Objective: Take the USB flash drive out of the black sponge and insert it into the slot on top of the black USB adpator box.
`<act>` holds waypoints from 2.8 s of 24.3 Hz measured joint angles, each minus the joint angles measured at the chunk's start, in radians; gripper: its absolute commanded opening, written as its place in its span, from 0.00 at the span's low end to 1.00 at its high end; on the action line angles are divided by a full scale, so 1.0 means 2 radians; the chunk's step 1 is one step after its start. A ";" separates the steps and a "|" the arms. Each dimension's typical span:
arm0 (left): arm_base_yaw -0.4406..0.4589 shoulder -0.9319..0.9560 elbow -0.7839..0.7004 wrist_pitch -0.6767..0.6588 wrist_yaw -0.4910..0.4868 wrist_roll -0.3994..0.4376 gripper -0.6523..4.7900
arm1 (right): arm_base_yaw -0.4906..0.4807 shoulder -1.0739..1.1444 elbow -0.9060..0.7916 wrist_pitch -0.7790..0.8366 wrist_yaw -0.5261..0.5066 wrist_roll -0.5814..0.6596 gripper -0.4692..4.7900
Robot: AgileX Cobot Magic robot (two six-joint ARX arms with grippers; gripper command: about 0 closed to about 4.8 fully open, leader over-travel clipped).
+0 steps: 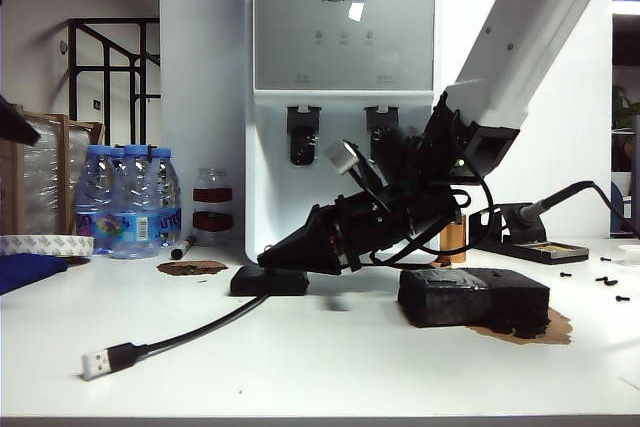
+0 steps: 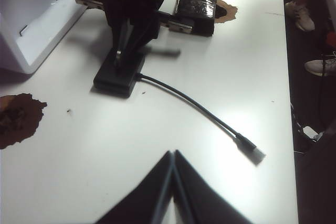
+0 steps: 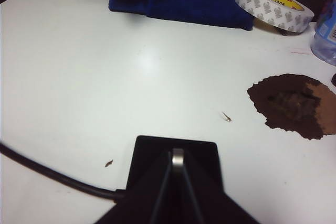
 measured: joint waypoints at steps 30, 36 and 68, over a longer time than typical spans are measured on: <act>-0.005 0.000 0.000 -0.015 0.165 -0.122 0.11 | 0.004 -0.027 -0.029 0.027 0.050 0.049 0.51; -0.005 -0.008 0.002 -0.019 0.208 -0.126 0.11 | 0.003 -0.038 -0.035 0.009 0.047 0.055 0.57; -0.061 -0.097 0.206 0.334 -0.287 -0.870 0.11 | -0.031 -0.241 -0.349 0.559 0.329 0.388 0.09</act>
